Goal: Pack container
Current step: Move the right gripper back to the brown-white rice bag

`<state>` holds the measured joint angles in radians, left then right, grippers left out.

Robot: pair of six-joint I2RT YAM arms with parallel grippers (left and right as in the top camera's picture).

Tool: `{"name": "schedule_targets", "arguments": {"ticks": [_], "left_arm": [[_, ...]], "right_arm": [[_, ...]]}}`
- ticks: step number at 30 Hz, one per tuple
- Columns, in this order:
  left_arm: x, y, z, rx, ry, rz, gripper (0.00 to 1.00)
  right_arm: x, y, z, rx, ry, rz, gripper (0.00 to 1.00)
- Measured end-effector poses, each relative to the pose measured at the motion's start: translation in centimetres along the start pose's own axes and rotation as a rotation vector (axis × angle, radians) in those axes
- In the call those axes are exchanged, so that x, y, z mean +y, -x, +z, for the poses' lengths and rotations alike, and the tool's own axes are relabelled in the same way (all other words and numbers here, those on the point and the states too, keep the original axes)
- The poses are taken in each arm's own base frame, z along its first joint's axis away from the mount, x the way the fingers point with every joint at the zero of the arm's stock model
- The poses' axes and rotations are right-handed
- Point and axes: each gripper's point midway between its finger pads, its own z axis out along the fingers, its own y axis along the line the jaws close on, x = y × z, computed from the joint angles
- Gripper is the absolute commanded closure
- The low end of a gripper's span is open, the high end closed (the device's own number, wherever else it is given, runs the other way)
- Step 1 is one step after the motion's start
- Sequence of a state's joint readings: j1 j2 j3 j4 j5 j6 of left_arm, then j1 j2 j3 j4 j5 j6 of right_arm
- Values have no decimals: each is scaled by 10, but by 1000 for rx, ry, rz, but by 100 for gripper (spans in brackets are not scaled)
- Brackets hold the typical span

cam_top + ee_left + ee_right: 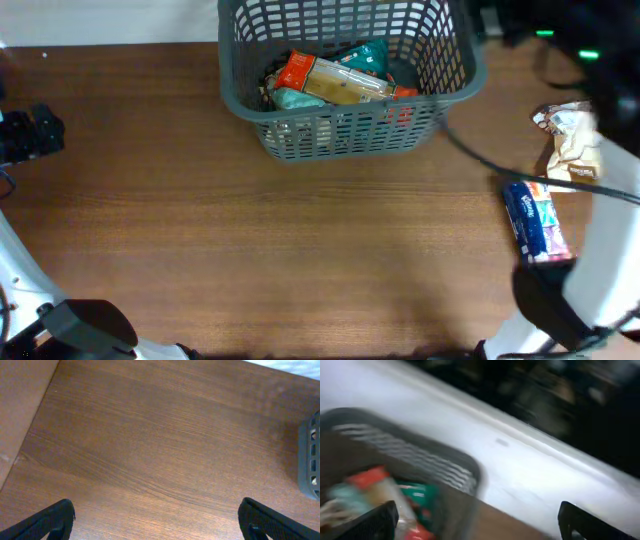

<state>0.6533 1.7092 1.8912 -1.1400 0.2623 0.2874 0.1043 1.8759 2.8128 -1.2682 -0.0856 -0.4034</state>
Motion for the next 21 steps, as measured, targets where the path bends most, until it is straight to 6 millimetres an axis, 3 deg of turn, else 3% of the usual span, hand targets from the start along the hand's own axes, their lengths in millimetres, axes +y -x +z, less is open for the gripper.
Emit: {"name": "schedule_targets", "arguments": {"ticks": [1,2,4,5,6,8,12,15,17,21], "left_arm": [[0,0,0,0,0,0,1],[0,0,0,0,0,0,1],[0,0,0,0,0,0,1],[0,0,0,0,0,0,1],[0,0,0,0,0,0,1],[0,0,0,0,0,0,1],[0,0,0,0,0,0,1],[0,0,0,0,0,0,1],[0,0,0,0,0,0,1],[0,0,0,0,0,0,1]], "right_arm": [[-29,-11,-7,21,-72,49,1],[-44,-21,-9,41,-109,80,1],[-87,-57,-9,118,-209,169,1],[-117,-96,-4,202,-271,243,1],[-135,-126,2,262,-302,299,1],[-146,-185,13,390,-304,408,1],[-124,-312,23,693,-214,670,1],[-87,-376,23,871,-116,814,1],[-71,-391,21,927,-71,848,1],[-59,-393,17,955,-28,874,1]]}}
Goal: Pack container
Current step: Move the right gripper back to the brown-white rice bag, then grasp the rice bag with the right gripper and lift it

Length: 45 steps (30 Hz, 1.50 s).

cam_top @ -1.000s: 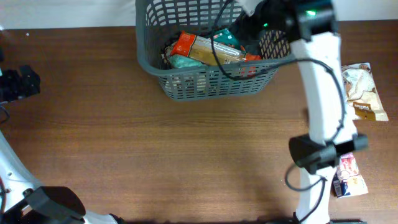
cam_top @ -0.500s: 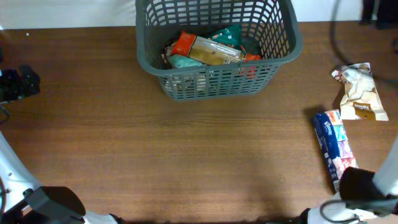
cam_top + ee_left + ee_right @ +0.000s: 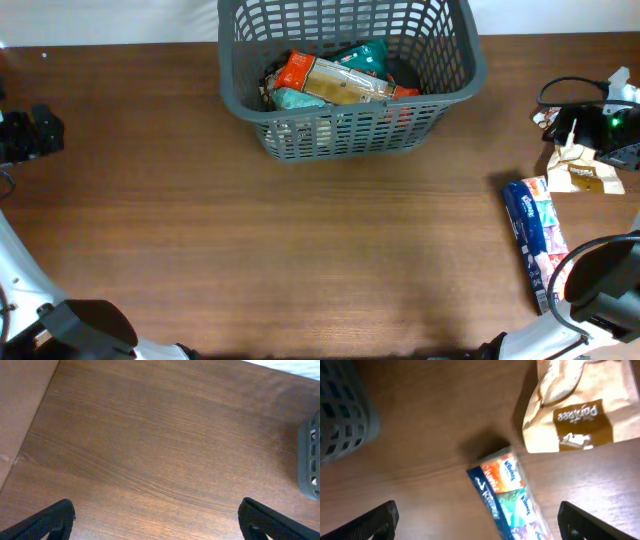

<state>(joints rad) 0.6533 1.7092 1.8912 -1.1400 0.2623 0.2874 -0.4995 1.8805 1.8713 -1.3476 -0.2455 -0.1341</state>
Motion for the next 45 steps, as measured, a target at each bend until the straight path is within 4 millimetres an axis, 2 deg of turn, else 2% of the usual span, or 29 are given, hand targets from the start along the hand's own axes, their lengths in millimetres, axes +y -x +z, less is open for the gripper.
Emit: {"name": "schedule_targets", "arguments": {"ticks": [6,12,17,23,29,35,40,42,45], "left_arm": [[0,0,0,0,0,0,1],[0,0,0,0,0,0,1],[0,0,0,0,0,0,1],[0,0,0,0,0,0,1],[0,0,0,0,0,0,1],[0,0,0,0,0,0,1],[0,0,0,0,0,0,1],[0,0,0,0,0,0,1],[0,0,0,0,0,0,1]], "right_arm": [[-5,0,0,0,-30,-1,1],[-19,24,9,-96,-93,-17,1],[-35,48,27,-206,-150,-3,1],[-49,64,52,-305,-188,-2,1],[-64,53,88,-257,-219,15,1],[-75,26,133,-117,-215,65,1],[-88,18,143,-87,-216,111,1],[-93,20,142,-100,-220,124,1],[-96,26,141,-126,-224,129,6]]}}
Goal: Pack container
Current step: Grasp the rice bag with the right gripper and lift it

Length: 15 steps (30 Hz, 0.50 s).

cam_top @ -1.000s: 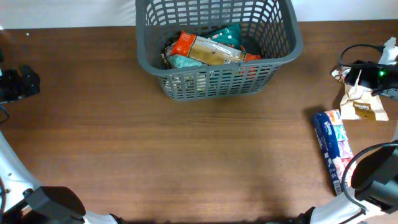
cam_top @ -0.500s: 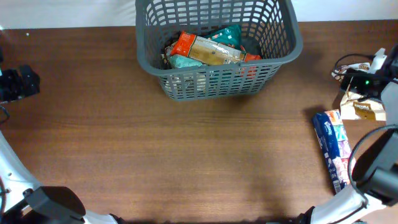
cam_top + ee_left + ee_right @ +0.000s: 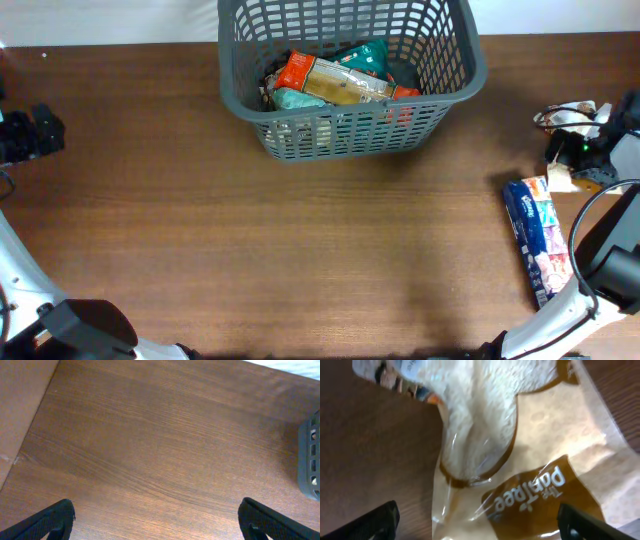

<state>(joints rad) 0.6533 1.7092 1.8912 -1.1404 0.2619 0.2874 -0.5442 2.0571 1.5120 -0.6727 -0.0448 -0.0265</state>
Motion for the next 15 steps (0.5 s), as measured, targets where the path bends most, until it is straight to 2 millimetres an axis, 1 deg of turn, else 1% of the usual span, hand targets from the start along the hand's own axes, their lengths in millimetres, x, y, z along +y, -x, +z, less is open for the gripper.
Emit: {"name": "schedule_targets", "arguments": {"ticks": [2,6,15], "left_arm": [[0,0,0,0,0,0,1],[0,0,0,0,0,0,1],[0,0,0,0,0,0,1]], "right_arm": [[0,5,0,-21,0,8,9],[0,11,3,-44,0,29,9],[-1,18,23,-69,1,68,9]]}}
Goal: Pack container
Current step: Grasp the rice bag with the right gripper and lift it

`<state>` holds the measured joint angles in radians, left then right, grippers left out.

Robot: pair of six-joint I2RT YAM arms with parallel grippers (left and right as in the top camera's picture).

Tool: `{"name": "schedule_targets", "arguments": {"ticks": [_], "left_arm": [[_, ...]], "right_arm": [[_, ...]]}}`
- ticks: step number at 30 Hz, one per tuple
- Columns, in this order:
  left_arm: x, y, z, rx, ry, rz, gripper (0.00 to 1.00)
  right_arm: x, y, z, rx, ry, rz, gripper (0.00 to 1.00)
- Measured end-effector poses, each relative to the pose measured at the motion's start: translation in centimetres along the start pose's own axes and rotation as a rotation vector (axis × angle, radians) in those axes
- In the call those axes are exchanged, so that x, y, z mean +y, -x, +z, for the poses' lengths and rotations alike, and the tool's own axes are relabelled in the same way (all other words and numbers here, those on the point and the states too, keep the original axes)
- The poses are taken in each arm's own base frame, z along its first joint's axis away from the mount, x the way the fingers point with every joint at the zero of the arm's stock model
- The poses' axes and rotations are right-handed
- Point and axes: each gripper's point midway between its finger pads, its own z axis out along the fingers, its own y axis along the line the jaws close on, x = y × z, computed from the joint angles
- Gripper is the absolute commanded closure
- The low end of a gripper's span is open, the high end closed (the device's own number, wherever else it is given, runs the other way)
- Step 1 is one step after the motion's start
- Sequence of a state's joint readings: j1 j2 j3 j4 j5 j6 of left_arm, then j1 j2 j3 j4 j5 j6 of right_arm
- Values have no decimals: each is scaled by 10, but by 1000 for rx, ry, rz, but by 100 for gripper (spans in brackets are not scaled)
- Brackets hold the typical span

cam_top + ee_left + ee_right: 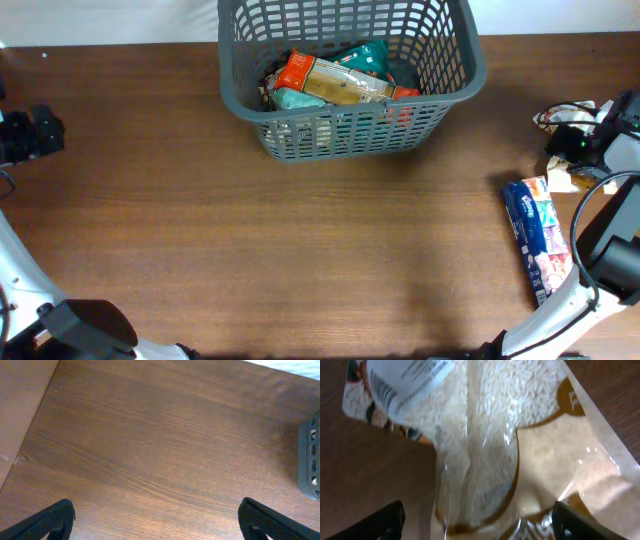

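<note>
The grey basket [455, 85] stands at the back middle with several packets inside, an orange-ended pasta pack [335, 80] on top. A clear-and-tan rice bag [485, 445] lies at the table's right edge, mostly covered in the overhead view by my right gripper [598, 135]. In the right wrist view the right gripper [477, 520] is open, its fingertips [390, 517] standing to either side of the bag, close above it. A blue tissue pack [537, 235] lies in front of the bag. My left gripper [157, 522] hangs open over bare wood at the far left.
The basket's corner [311, 460] shows at the right edge of the left wrist view. A black cable [560, 105] loops beside the rice bag. The table's left edge [30, 420] runs beside the left gripper.
My right gripper has come closer to the rice bag and shifted toward its labelled end; the brown logo has left the wrist view. The left arm has not moved.
My right wrist first faced the basket's rim, with the arm across the table's right side. Then it looked down on the tissue pack and rice bag. Then it was close over the bag, and now it straddles it, still open. The left arm stayed put.
</note>
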<state>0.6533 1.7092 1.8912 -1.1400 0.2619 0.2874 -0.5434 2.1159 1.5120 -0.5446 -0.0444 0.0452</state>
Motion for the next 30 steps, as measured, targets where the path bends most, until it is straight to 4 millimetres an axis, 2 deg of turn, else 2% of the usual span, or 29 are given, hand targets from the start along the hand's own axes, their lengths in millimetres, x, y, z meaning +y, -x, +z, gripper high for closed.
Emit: {"name": "schedule_targets", "arguments": {"ticks": [5,9,12,15,16,18,20,22,25,27,30], "left_arm": [[0,0,0,0,0,0,1],[0,0,0,0,0,0,1],[0,0,0,0,0,0,1],[0,0,0,0,0,0,1],[0,0,0,0,0,0,1],[0,0,0,0,0,0,1],[0,0,0,0,0,0,1],[0,0,0,0,0,0,1],[0,0,0,0,0,0,1],[0,0,0,0,0,0,1],[0,0,0,0,0,0,1]], "right_arm": [[-2,5,6,-21,-9,10,22],[-4,9,8,-40,-20,13,24],[-5,8,13,-37,-27,15,29],[-7,5,18,-27,-38,25,30],[-8,5,20,-23,-42,25,34],[-9,6,22,-23,-53,24,47],[-11,7,24,-24,-63,32,69],[-10,8,24,-27,-61,31,84],[-10,11,21,-26,-60,37,96],[-9,11,20,-12,-47,43,96],[3,6,16,37,25,46,96]]}}
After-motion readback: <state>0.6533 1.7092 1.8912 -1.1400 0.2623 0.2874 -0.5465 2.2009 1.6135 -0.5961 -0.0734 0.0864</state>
